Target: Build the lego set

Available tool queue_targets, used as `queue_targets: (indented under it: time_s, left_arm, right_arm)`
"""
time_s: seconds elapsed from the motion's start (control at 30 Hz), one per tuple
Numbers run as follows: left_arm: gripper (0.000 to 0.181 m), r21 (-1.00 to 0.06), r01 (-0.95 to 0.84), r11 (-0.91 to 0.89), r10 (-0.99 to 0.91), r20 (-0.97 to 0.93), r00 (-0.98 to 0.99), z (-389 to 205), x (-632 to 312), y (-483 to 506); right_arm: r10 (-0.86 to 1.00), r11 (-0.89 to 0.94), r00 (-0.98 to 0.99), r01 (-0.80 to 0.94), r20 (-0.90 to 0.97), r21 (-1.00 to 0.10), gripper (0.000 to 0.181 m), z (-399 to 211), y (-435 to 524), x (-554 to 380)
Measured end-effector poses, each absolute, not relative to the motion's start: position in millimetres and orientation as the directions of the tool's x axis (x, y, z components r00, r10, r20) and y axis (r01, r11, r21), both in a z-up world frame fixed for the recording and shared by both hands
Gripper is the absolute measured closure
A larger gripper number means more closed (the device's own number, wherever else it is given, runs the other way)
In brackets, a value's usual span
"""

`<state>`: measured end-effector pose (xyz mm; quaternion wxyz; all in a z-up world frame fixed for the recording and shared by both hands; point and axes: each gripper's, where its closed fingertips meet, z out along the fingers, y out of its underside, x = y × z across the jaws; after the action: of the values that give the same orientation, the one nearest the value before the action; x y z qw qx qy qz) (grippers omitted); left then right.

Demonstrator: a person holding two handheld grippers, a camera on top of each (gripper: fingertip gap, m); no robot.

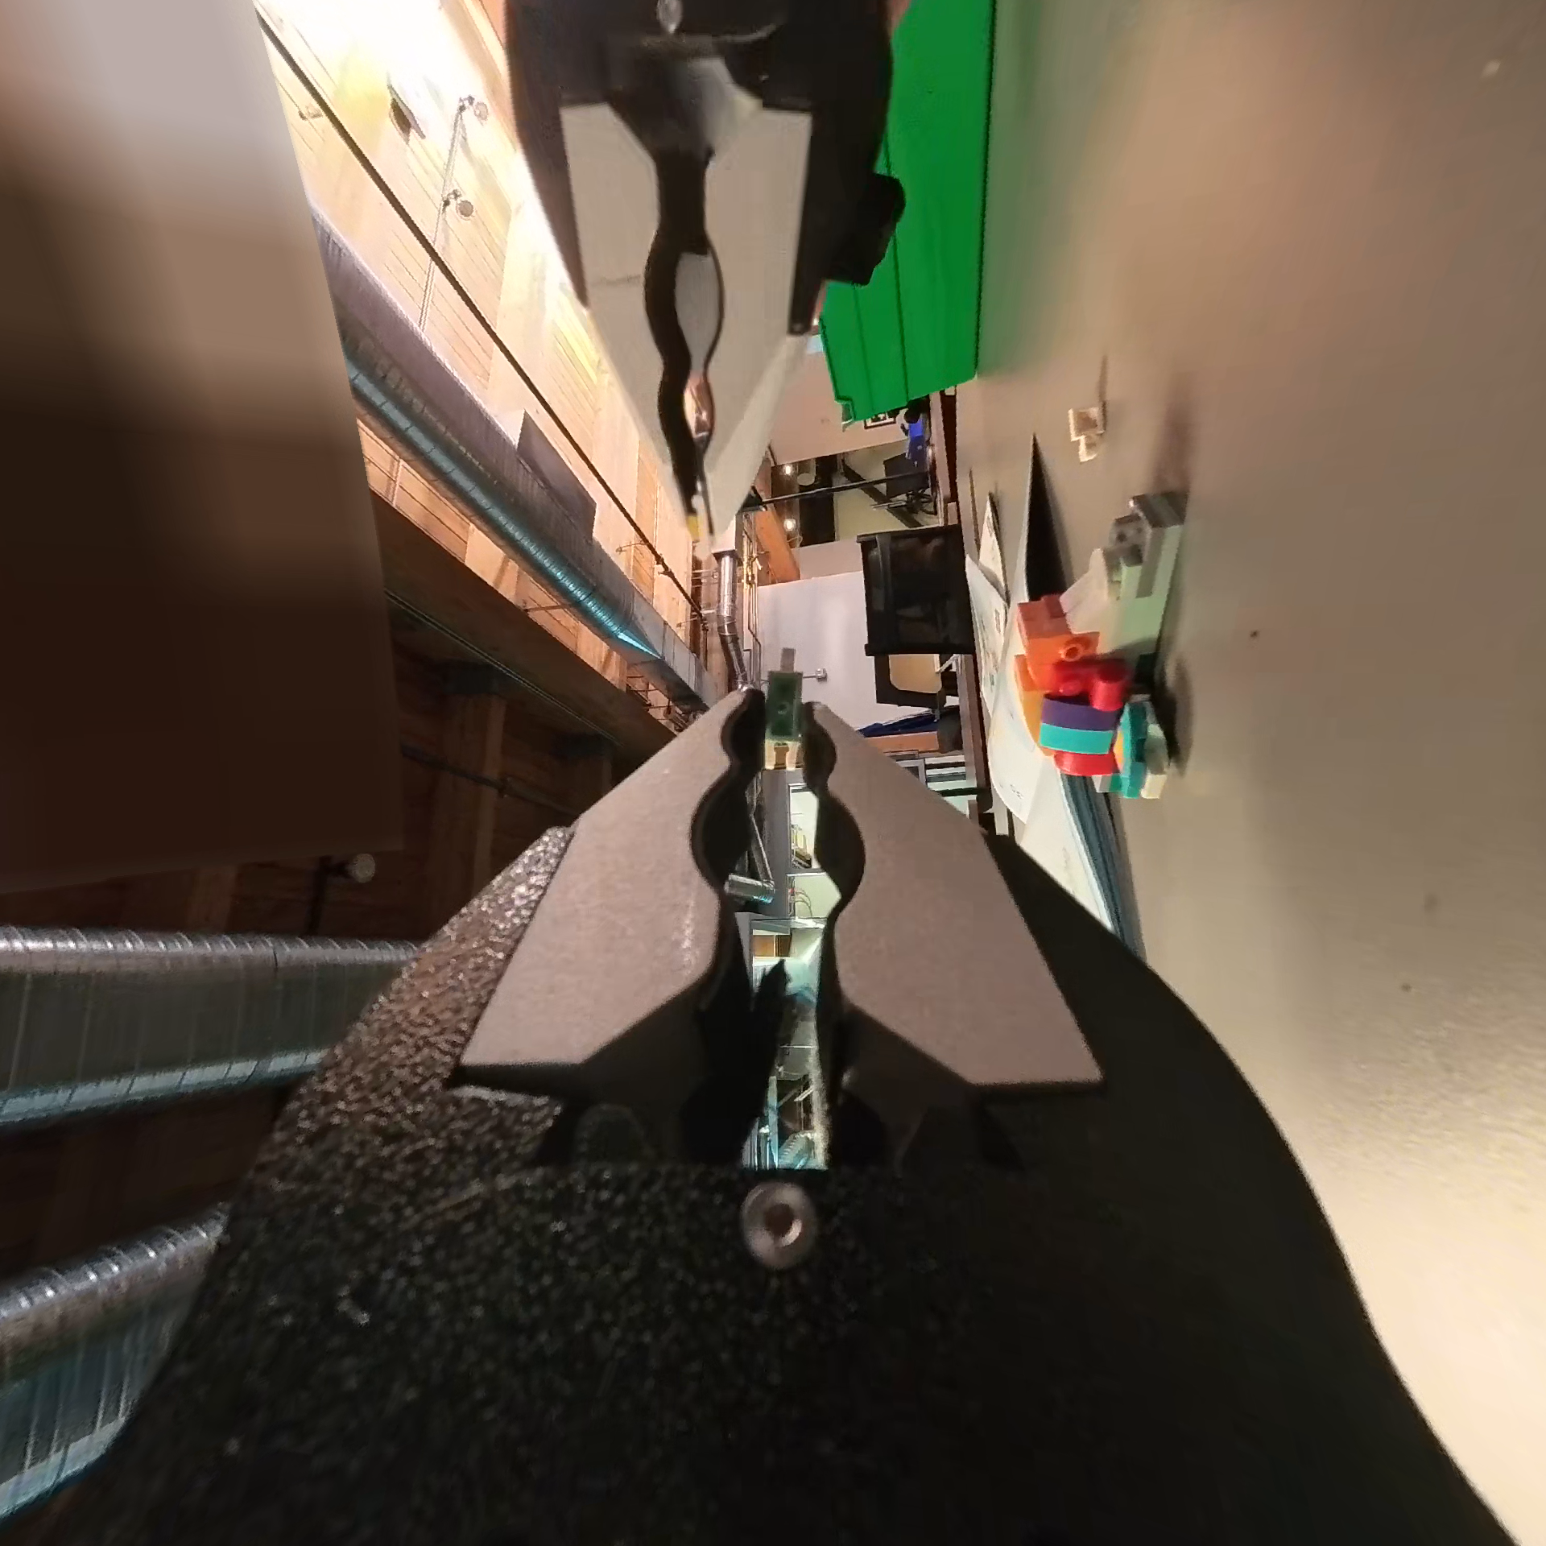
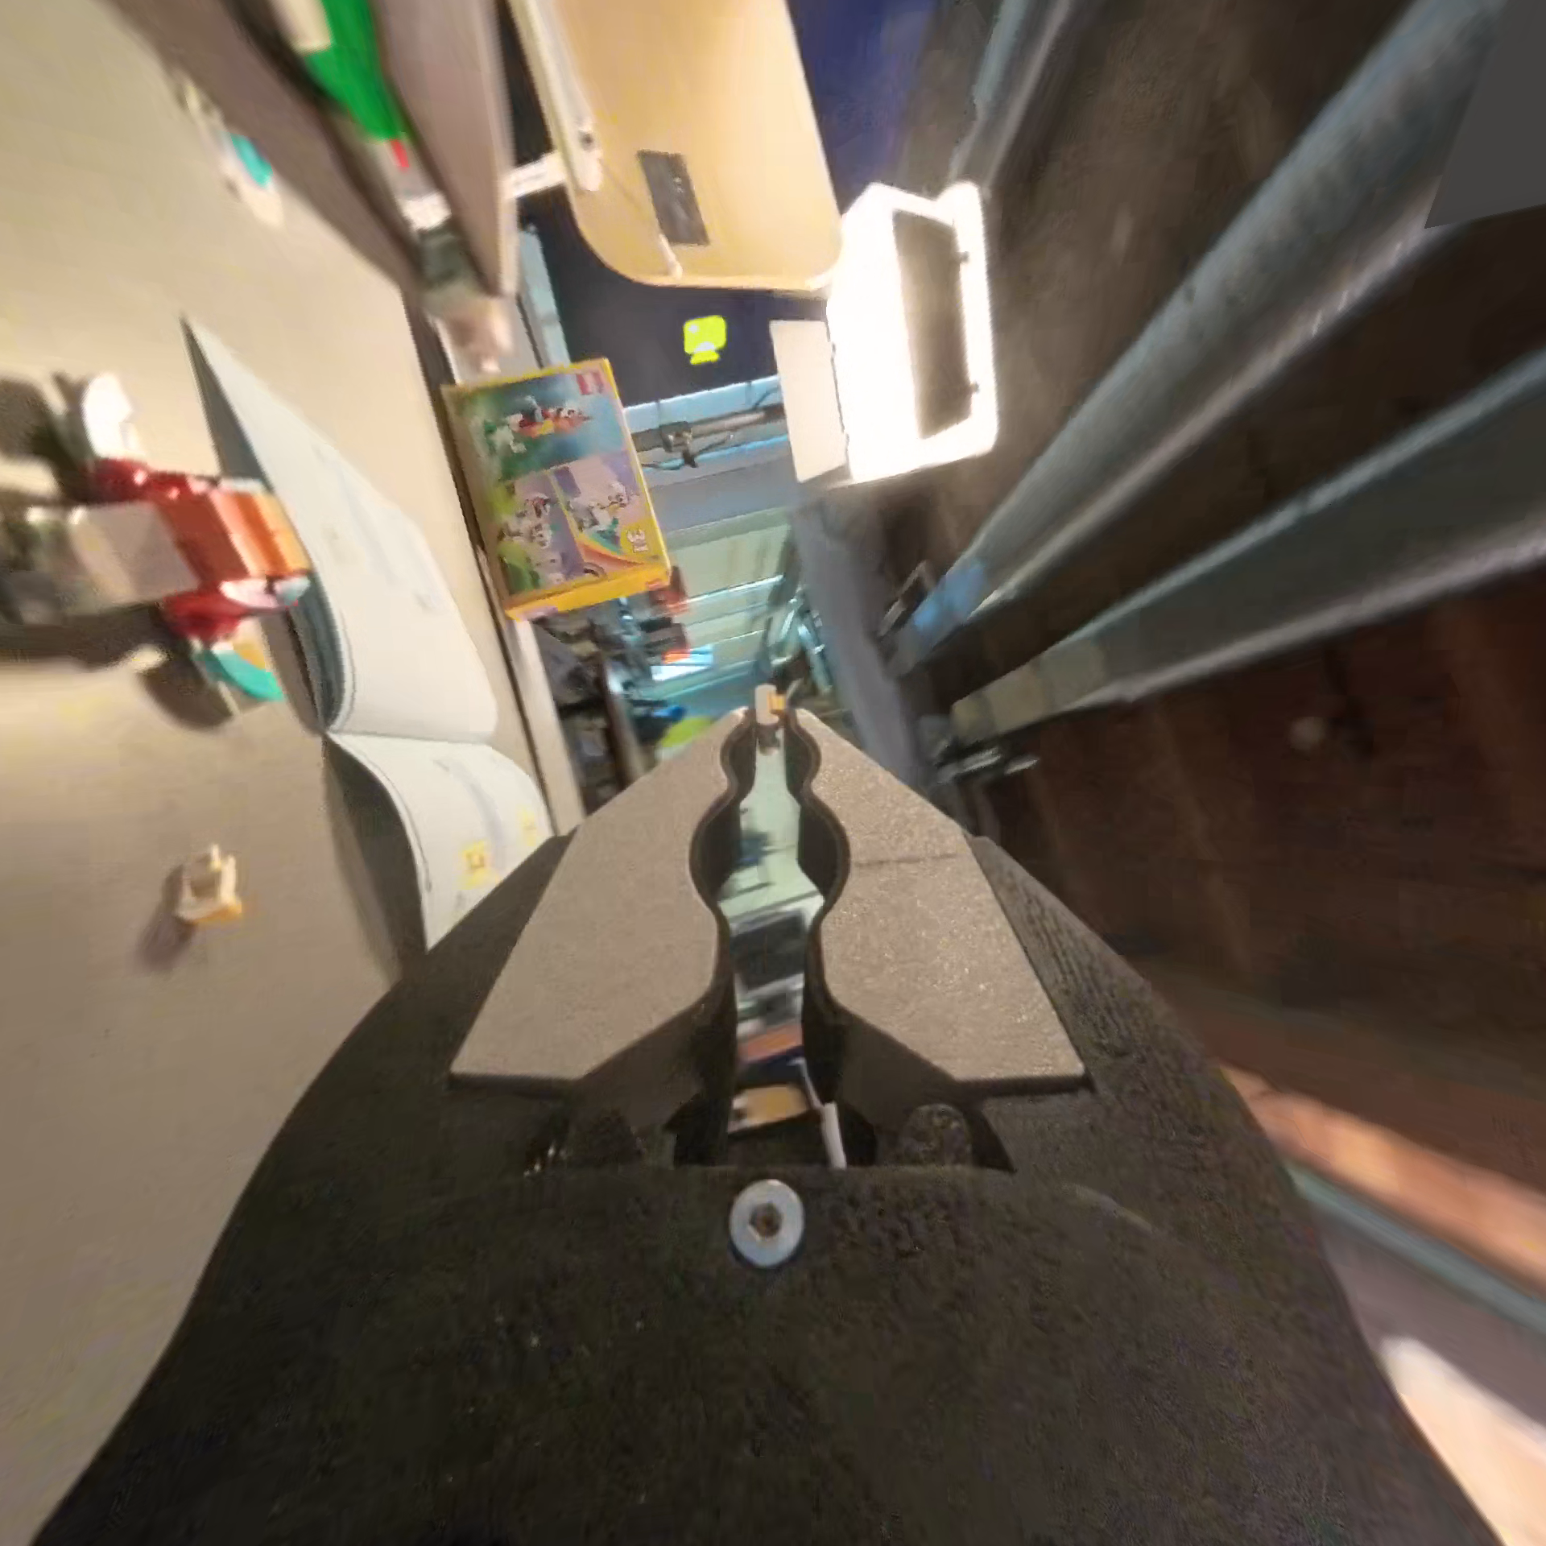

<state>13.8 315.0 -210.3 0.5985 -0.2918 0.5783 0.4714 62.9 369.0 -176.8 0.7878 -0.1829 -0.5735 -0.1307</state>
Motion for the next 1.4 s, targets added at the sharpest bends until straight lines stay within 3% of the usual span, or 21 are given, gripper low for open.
queue_targets:
  time_s: [0.1, 0.23, 0.37, 0.43, 0.5, 0.6, 0.7, 0.77, 0.83, 0.97, 1.17, 1.4]
  left_arm:
    - [0.175, 0.195, -0.9, 0.389, 0.231, -0.967, -0.11, -207.6, 15.7, 314.5]
    - [0.175, 0.198, -0.899, 0.39, 0.234, -0.966, -0.111, -205.9, 16.9, 315.9]
    - [0.175, 0.206, -0.91, 0.36, 0.203, -0.969, -0.139, -207.2, 11.6, 316.1]
    - [0.175, 0.176, -0.93, 0.322, 0.064, -0.984, -0.164, -220.7, 2.8, 320.1]
    - [0.175, 0.037, -0.967, 0.251, -0.17, -0.982, -0.081, -240.8, -11.3, 317.5]
    - [0.175, -0.26, -0.956, 0.138, -0.454, -0.874, 0.173, -259.8, -19.2, 296.3]
    - [0.175, -0.516, -0.851, -0.1, -0.69, -0.58, 0.433, -276.2, -20.2, 271.3]
    - [0.175, -0.615, -0.752, -0.237, -0.739, -0.389, 0.55, -274.7, -17.4, 260.7]
    - [0.175, -0.61, -0.724, -0.321, -0.752, -0.3, 0.587, -277.6, -21.4, 255.2]
    - [0.175, -0.492, -0.771, -0.405, -0.768, -0.274, 0.579, -297.2, -38.7, 252.4]
    - [0.175, -0.52, -0.72, -0.459, -0.764, -0.182, 0.619, -298.4, -37.6, 255.8]
    - [0.145, -0.551, -0.646, -0.528, -0.73, -0.093, 0.677, -297.7, -39.0, 255.1]
  right_arm:
    - [-0.12, 0.902, 0.246, 0.431, 0.962, 0.003, 0.177, -181.6, 357.5, 57.3]
    - [-0.142, 0.906, 0.23, 0.423, 0.963, 0.033, 0.178, -184.4, 352.8, 53.9]
    - [-0.062, 0.898, 0.258, 0.435, 0.964, -0.059, 0.177, -185.3, 366.9, 57.8]
    - [0.008, 0.886, 0.3, 0.44, 0.954, -0.146, 0.177, -182.5, 377.5, 62.8]
    - [0.082, 0.868, 0.354, 0.434, 0.932, -0.241, 0.178, -177.9, 388.0, 68.5]
    - [0.155, 0.839, 0.407, 0.427, 0.9, -0.338, 0.178, -173.5, 400.5, 77.5]
    - [0.21, 0.827, 0.413, 0.409, 0.886, -0.387, 0.178, -175.0, 402.4, 78.7]
    - [0.228, 0.829, 0.399, 0.399, 0.888, -0.392, 0.178, -177.2, 400.5, 76.3]
    - [0.249, 0.835, 0.373, 0.385, 0.894, -0.393, 0.178, -180.8, 397.0, 73.1]
    - [0.328, 0.831, 0.348, 0.335, 0.878, -0.444, 0.178, -184.7, 391.4, 70.5]
    - [0.474, 0.779, 0.321, 0.28, 0.82, -0.561, 0.177, -189.9, 390.8, 68.3]
    - [0.656, 0.671, 0.226, 0.262, 0.721, -0.693, 0.177, -206.3, 385.9, 60.6]
